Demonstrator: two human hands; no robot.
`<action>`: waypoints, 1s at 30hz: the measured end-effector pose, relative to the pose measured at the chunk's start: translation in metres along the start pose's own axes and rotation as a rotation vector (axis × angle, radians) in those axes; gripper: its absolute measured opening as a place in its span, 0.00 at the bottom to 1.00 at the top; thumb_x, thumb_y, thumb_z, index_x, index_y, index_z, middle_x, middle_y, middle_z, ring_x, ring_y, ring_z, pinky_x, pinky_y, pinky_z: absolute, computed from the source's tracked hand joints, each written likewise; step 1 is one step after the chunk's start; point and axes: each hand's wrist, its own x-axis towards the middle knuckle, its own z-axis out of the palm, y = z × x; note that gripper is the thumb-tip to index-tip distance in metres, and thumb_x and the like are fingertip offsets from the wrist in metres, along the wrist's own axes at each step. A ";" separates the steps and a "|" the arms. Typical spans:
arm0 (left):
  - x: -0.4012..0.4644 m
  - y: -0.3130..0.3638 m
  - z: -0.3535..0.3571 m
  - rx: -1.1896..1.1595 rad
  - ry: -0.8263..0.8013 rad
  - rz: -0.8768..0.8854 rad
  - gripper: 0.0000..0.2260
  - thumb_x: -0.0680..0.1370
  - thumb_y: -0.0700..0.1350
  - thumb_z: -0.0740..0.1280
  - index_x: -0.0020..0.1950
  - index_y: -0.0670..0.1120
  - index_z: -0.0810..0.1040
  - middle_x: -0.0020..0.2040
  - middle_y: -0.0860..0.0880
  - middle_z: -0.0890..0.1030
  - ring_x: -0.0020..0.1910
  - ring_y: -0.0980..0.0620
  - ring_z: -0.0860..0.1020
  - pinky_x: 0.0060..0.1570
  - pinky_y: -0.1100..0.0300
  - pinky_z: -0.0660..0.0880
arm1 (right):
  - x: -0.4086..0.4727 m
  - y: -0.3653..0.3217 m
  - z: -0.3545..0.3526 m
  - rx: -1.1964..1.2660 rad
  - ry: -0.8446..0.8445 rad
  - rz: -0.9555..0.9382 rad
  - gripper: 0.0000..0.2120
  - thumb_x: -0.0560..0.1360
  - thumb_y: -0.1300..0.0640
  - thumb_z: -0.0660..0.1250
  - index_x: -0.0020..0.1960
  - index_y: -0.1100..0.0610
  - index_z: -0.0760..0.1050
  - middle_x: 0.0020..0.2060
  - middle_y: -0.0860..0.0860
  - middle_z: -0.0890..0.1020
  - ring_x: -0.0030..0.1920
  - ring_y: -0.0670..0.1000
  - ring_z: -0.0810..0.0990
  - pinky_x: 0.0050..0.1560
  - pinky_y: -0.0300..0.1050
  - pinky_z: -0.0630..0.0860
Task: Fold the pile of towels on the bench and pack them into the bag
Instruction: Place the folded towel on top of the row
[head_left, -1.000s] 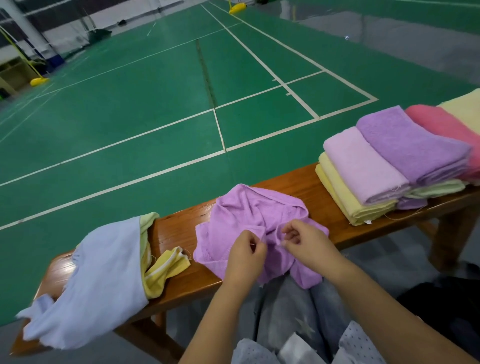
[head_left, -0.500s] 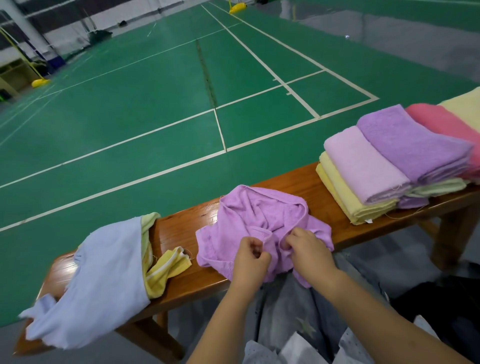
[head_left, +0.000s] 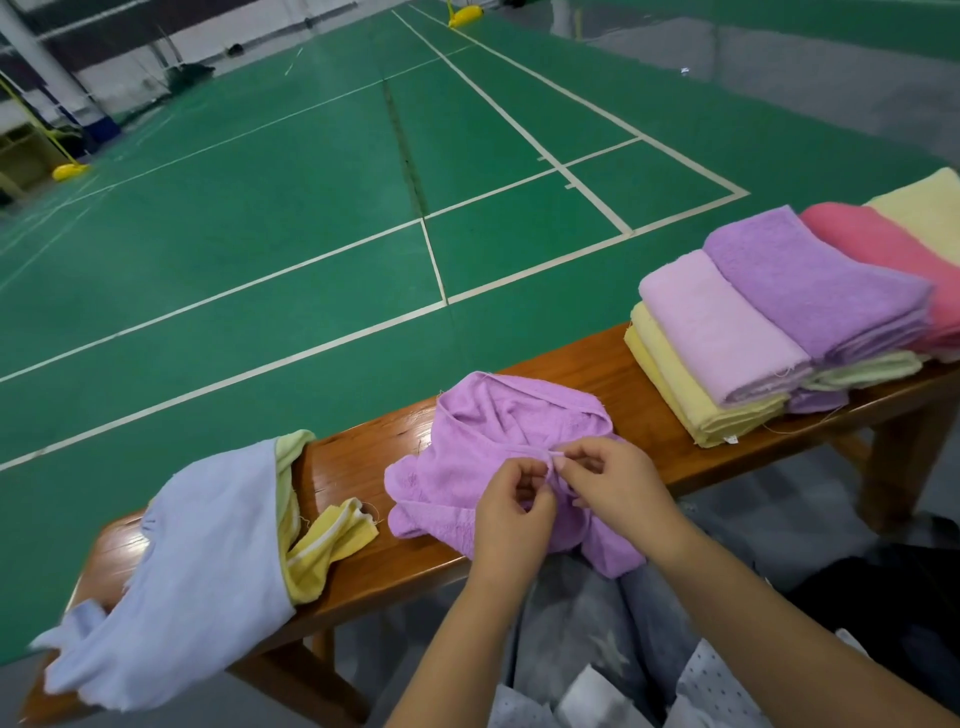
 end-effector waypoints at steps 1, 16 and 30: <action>0.000 0.000 -0.001 0.004 -0.002 0.010 0.13 0.77 0.34 0.65 0.44 0.53 0.75 0.42 0.55 0.79 0.40 0.67 0.77 0.41 0.71 0.74 | 0.000 -0.002 -0.001 0.022 -0.024 -0.008 0.04 0.75 0.56 0.69 0.48 0.50 0.81 0.41 0.47 0.84 0.44 0.48 0.82 0.48 0.51 0.81; 0.132 -0.020 -0.056 0.457 0.126 -0.306 0.21 0.78 0.47 0.67 0.67 0.38 0.71 0.63 0.40 0.75 0.58 0.42 0.75 0.58 0.53 0.73 | 0.002 0.020 -0.032 -0.041 -0.113 0.020 0.03 0.72 0.63 0.70 0.43 0.56 0.78 0.36 0.51 0.81 0.37 0.47 0.77 0.39 0.41 0.74; 0.075 -0.055 -0.050 0.596 -0.069 -0.333 0.15 0.79 0.52 0.63 0.38 0.44 0.70 0.33 0.48 0.73 0.34 0.49 0.71 0.32 0.58 0.66 | 0.014 0.036 -0.040 -0.012 0.053 0.138 0.07 0.77 0.60 0.64 0.42 0.50 0.71 0.43 0.54 0.81 0.45 0.56 0.80 0.50 0.58 0.79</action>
